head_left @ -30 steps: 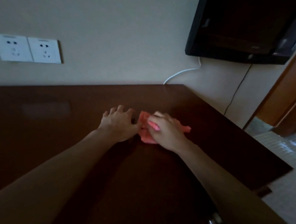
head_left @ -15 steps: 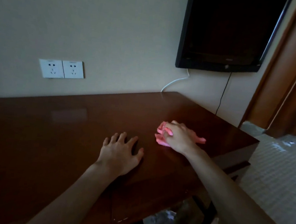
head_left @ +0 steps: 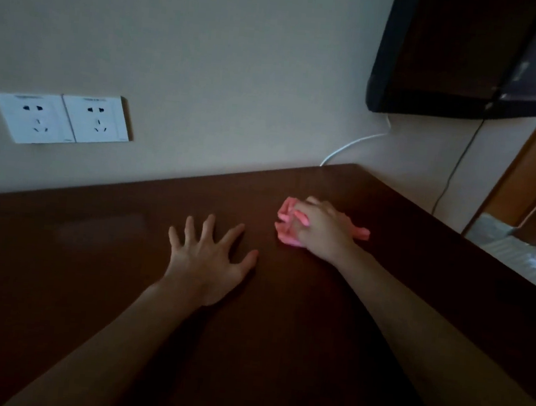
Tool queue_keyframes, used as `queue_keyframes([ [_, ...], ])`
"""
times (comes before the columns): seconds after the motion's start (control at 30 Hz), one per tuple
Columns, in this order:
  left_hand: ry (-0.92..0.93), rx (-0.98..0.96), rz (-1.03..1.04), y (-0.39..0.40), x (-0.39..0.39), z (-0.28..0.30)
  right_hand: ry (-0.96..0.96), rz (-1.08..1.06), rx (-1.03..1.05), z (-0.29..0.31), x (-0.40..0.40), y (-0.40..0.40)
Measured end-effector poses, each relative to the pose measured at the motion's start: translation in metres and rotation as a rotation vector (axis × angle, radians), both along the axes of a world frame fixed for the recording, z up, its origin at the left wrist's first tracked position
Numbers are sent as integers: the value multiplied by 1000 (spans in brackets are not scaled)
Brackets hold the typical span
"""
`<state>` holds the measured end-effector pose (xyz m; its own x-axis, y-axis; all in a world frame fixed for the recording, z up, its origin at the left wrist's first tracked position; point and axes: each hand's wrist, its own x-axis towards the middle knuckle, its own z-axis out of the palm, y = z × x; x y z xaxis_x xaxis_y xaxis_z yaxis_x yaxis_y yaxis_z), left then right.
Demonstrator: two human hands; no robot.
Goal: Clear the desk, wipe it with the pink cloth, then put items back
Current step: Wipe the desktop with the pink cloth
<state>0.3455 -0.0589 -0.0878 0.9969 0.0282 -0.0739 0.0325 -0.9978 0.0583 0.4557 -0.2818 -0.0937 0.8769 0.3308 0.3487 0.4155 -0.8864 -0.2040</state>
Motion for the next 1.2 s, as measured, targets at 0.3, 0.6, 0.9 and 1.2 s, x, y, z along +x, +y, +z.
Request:
queue_keyframes([
  [0.3,-35,-44,-16,1,1,-8,28,-125,23,4,146,86],
  [0.6,-49,-72,8,-2,-8,-4,-40,276,-36,-5,-30,3],
  [0.9,-56,-85,-14,1,1,-8,33,-97,14,2,73,-28],
  [1.2,-52,-101,-32,3,0,-6,2,-88,3,7,139,92],
])
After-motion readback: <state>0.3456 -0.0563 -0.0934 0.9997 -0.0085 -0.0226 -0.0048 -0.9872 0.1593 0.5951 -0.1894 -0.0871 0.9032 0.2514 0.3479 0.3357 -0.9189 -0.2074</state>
